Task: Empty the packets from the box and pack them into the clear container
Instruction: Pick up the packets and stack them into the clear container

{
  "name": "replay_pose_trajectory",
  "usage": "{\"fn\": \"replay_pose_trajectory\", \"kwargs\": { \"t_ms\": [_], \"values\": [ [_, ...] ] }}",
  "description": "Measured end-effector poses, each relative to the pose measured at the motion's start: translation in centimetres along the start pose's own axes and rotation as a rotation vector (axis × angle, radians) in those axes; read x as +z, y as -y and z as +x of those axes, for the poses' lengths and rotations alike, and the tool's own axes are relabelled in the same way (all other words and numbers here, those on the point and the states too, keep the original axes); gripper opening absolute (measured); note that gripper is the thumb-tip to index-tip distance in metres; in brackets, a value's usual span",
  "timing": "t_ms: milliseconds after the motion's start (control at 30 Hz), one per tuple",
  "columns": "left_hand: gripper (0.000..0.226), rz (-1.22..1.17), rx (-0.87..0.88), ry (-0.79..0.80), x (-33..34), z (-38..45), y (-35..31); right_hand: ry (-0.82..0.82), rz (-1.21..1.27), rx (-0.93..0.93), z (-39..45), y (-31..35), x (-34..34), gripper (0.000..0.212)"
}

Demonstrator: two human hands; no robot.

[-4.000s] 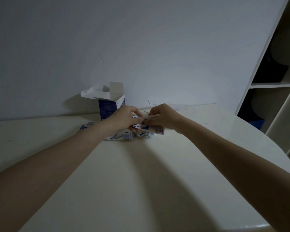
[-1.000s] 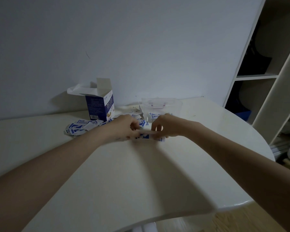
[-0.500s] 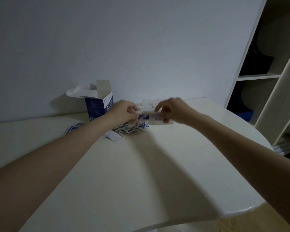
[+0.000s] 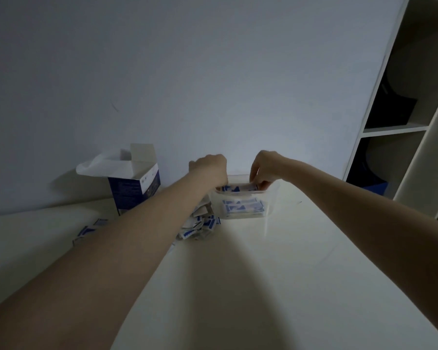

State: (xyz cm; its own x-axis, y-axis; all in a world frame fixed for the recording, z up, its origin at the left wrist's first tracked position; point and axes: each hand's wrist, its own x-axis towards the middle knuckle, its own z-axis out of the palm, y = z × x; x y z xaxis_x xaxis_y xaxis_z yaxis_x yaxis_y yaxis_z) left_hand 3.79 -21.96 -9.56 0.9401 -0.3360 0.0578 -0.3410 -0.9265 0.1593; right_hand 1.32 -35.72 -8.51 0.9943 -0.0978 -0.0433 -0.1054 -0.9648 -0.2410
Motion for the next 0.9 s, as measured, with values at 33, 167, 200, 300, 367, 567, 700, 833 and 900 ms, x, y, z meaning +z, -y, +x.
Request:
{"fn": "replay_pose_trajectory", "kwargs": {
  "t_ms": [33,167,200,300,367,567,700,833,900],
  "values": [
    [0.012,0.073,0.016,0.018,0.2,0.4,-0.3,0.037,-0.054,0.008,0.4,-0.1,0.2,0.024],
    [0.027,0.331,0.069,0.103,0.7,1.0,-1.7,0.145,-0.343,0.021,0.9,0.0,1.2,0.026],
    [0.028,0.362,0.081,0.148,0.7,0.8,-2.0,0.16,-0.457,0.005,0.9,0.0,1.4,0.037],
    [0.028,0.378,0.107,0.256,1.3,1.2,-2.5,0.163,-0.592,-0.045,1.4,-0.2,2.0,0.044],
    [0.036,0.333,0.118,0.281,1.3,1.1,-2.7,0.197,-0.562,-0.017,1.4,-0.2,1.9,0.034],
    [0.042,0.378,0.256,0.373,1.5,0.9,-2.5,0.187,-0.455,0.002,1.9,-0.3,1.7,0.035],
    [0.077,0.495,0.32,0.467,1.4,0.7,-2.3,0.203,-0.46,0.004,1.8,-0.2,1.9,0.03],
    [0.072,0.514,0.344,0.432,1.5,0.6,-2.3,0.201,-0.442,-0.018,1.4,0.1,1.8,0.024],
    [0.067,0.487,0.314,0.446,1.7,0.7,-2.2,0.174,-0.44,-0.021,1.2,0.3,1.8,0.023]
  ]
}}
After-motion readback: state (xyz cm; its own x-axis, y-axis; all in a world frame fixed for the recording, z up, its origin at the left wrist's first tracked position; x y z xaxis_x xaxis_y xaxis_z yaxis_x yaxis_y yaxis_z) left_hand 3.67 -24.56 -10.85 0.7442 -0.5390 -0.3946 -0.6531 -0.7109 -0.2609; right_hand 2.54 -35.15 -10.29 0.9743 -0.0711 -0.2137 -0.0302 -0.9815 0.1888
